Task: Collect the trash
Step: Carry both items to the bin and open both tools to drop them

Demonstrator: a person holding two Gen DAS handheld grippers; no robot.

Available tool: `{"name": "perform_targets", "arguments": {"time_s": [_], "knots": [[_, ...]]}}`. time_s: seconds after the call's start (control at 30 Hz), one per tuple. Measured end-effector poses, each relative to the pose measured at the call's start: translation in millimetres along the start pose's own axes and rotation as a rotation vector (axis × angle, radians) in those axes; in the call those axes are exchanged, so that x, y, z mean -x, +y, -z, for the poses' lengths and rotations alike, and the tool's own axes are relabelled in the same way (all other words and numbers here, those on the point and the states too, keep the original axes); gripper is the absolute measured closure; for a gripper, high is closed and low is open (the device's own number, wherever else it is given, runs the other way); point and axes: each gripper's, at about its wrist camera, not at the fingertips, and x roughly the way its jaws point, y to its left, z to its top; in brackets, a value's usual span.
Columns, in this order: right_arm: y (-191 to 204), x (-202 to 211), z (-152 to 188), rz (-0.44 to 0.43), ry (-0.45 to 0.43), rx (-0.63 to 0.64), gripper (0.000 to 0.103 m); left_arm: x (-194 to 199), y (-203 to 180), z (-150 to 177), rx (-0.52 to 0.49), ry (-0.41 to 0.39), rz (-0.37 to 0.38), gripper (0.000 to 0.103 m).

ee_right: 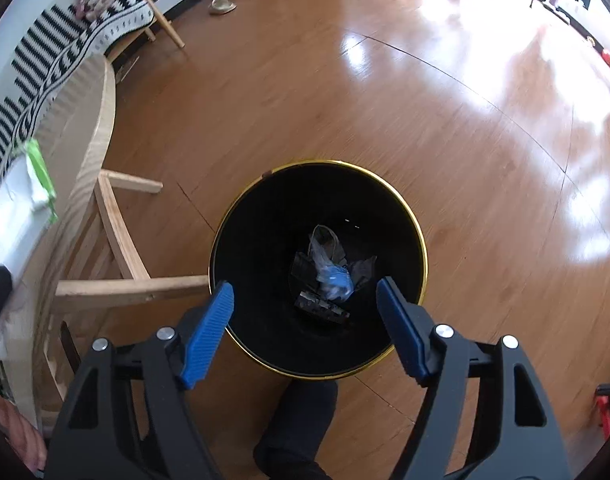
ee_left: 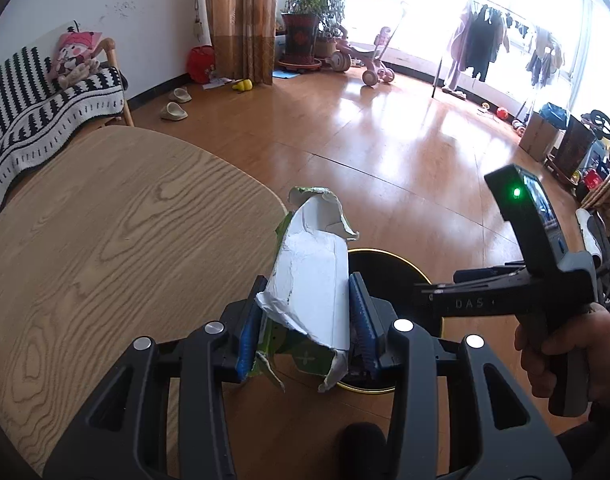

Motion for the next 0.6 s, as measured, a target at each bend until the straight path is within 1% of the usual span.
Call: {"name": "perform_targets", "arguments": {"time_s": [0.1,0.17,0.27,0.3,0.37,0.43,0.5,0.6], "knots": [[-14,12,-3,0.028,-0.049,-0.06,0.03,-9,-5,0,0.007,0.014,0.028,0.062],[-27,24,-4,0.051,-0.101,-0.122,0.028,-18,-9,-2,0.022,0.028,0.059,0.062],[-45,43,-4,0.049,-0.175,-0.213,0.027,-33,-19,-5,0.039,0.044,0.12,0.062],[-50,47,-3,0.047,-0.19,-0.234,0.026,-38,-23,-5,0.043,0.049,0.138,0.061],[-59,57,-2,0.036,-0.224,-0.281,0.026,-46,-30,-6,0.047,0.055,0.158,0.053],[-64,61,-1,0.018,-0.237,-0.305,0.025,-51,-35,-7,0.053,0.049,0.166,0.037],[-63,66,-2,0.002,-0.243,-0.307,0.025,-53,-36,-6,0.063,0.042,0.176,0.03],[-53,70,-3,-0.005,-0.247,-0.269,0.025,-52,-35,-6,0.056,0.041,0.168,0.029]]}}
